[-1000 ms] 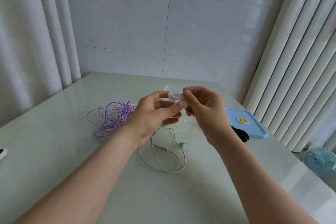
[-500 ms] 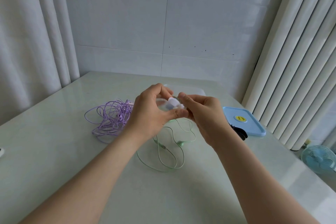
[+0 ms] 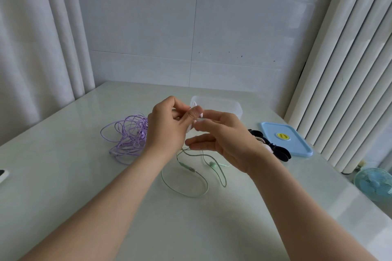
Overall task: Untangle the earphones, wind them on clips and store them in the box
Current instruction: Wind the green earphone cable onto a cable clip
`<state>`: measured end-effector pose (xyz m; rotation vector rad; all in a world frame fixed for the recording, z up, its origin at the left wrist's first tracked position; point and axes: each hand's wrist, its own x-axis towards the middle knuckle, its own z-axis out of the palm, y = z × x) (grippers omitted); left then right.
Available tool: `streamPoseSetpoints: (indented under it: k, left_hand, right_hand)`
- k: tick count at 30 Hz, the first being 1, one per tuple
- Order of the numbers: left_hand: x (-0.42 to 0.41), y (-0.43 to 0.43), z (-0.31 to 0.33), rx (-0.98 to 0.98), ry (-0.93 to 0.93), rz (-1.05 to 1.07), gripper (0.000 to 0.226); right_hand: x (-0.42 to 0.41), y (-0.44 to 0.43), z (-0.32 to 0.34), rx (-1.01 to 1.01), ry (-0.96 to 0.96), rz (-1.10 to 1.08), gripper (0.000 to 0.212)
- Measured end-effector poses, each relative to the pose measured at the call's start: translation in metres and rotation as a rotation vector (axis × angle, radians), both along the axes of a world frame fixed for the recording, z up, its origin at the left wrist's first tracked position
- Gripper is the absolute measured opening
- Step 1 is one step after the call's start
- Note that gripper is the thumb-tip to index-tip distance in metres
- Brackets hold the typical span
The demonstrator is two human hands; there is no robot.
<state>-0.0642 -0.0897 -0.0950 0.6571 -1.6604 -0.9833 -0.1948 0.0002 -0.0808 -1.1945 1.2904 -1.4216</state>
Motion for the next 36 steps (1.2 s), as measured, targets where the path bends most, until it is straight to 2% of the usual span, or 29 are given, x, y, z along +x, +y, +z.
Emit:
streamPoseSetpoints:
  k: [7, 9, 11, 16, 19, 22, 27, 31, 36]
  left_hand:
    - [-0.004, -0.002, -0.001, 0.087, -0.026, -0.180, 0.010]
    - [-0.005, -0.001, -0.001, 0.074, -0.035, -0.180, 0.017]
    - [-0.004, 0.000, 0.001, 0.072, -0.035, -0.171, 0.019]
    - [0.001, 0.000, 0.004, 0.205, -0.026, -0.205, 0.029]
    - [0.002, -0.002, 0.001, 0.177, -0.068, -0.191, 0.038]
    - [0.001, -0.003, -0.001, 0.139, -0.064, -0.199, 0.035]
    - [0.001, -0.004, 0.001, 0.145, -0.067, -0.200, 0.024]
    - [0.004, -0.007, 0.000, 0.170, -0.149, -0.145, 0.017]
    - [0.004, -0.001, 0.003, 0.158, -0.253, -0.290, 0.027]
  right_hand:
    - [-0.007, -0.003, -0.003, -0.159, -0.002, -0.302, 0.013]
    - [-0.013, -0.003, -0.002, -0.170, 0.036, -0.366, 0.012]
    - [-0.015, -0.003, -0.001, -0.164, 0.089, -0.364, 0.010]
    - [-0.013, -0.005, -0.003, -0.146, 0.250, -0.338, 0.018]
    - [-0.009, -0.006, -0.005, -0.122, 0.359, -0.327, 0.025]
    - [-0.005, -0.008, -0.007, -0.101, 0.422, -0.303, 0.032]
    - [-0.013, -0.012, -0.008, -0.145, 0.624, -0.448, 0.031]
    - [-0.016, -0.008, -0.006, -0.177, 0.588, -0.459, 0.026]
    - [-0.010, -0.010, -0.005, -0.228, 0.578, -0.474, 0.024]
